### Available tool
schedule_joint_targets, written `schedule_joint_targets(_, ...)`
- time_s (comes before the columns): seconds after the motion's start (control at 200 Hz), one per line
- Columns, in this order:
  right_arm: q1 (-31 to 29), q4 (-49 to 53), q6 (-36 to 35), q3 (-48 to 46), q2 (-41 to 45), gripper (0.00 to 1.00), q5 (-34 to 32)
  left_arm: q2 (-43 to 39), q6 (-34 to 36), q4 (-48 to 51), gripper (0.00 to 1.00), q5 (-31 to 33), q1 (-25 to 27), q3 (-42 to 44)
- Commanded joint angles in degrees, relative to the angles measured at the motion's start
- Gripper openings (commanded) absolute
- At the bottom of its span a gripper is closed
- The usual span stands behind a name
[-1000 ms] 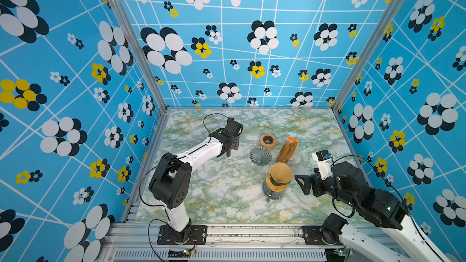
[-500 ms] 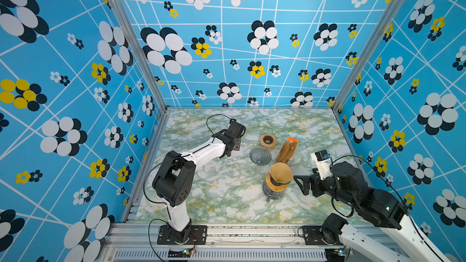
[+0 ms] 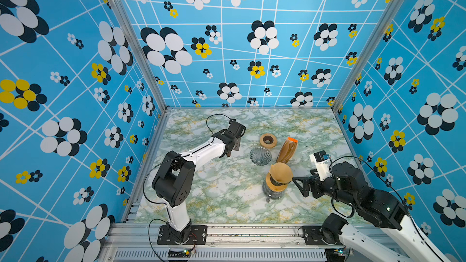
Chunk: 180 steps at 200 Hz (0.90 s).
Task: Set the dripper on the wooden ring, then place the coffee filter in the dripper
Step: 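Grasp the small glass pitcher's brown handle with the left gripper and pull it closer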
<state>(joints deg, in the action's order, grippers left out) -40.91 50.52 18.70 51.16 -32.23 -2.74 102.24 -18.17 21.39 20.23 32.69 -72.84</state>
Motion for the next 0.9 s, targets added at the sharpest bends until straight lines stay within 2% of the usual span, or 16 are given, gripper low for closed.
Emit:
schedule_joint_targets(0.0, 0.2, 0.9, -0.7, 1.5, 1.7, 0.99, 4.4, -3.1, 0.5, 1.2, 0.25, 1.0, 0.6, 2.0)
schedule_joint_targets(0.185, 0.2, 1.9, -0.7, 2.2, 1.9, 0.99, 8.4, -6.5, 0.6, 1.9, 0.24, 2.3, 1.8, 4.4)
schedule_joint_targets(0.54, 0.1, 3.8, -1.2, 2.8, 2.2, 0.99, 8.0, -16.3, -1.8, 4.2, 0.23, 3.1, 4.7, 13.3)
schedule_joint_targets(0.895, 0.1, 3.8, -1.6, 2.7, 1.2, 0.99, 7.4, -29.5, -11.8, 11.5, 0.22, 8.2, 14.8, 22.5)
